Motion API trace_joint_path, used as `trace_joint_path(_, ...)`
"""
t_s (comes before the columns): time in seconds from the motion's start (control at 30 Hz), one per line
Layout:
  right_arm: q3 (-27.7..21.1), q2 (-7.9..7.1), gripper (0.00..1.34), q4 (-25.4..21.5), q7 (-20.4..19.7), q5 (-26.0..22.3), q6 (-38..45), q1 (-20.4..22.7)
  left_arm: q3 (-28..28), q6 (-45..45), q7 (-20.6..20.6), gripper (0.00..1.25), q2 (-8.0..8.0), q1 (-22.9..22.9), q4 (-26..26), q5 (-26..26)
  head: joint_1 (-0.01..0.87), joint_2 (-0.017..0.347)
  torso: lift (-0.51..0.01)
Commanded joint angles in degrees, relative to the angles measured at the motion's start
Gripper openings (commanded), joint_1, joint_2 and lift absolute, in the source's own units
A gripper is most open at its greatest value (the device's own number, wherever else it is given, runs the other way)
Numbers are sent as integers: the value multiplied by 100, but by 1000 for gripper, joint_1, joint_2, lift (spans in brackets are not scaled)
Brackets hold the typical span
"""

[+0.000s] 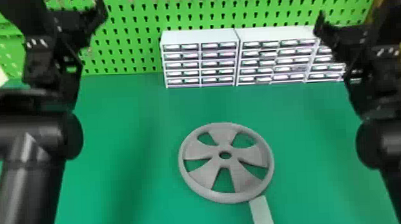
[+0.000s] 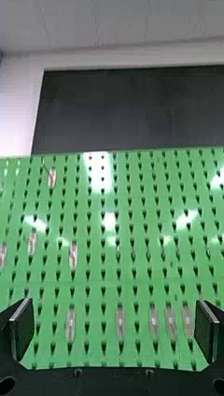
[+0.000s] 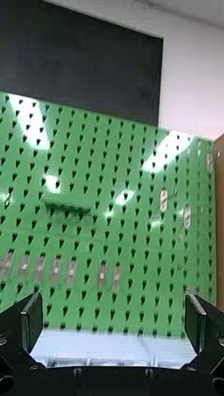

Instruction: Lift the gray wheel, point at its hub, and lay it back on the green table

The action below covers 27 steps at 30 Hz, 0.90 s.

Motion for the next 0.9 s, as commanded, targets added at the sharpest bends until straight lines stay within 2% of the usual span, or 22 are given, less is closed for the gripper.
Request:
trace_joint_path(0.0, -67, 83, 1187, 14, 115, -37, 5, 364, -12, 61, -23, 1232, -34, 361, 53, 16, 692, 48, -93)
trace_joint_path(0.17, -137, 136, 1187, 40, 194, -90, 5, 663, 41, 140, -94, 1226, -69, 704, 62, 69, 692, 48, -93)
trace_joint_path(0.33, -339, 277, 1187, 40, 467, -73, -13, 944, 94, 140, -190, 1212, -104, 1029, 70, 78, 692, 48, -93)
trace_joint_path(0.63, -454, 250, 1151, 32, 608, 15, -285, 1454, 243, 123, -348, 1201, -130, 1521, 149, 87, 692, 48, -93)
trace_joint_path(0.87, -533, 268, 1146, 32, 669, -2, -514, 1840, 314, -115, -384, 1192, -218, 1917, 167, 201, 692, 48, -93)
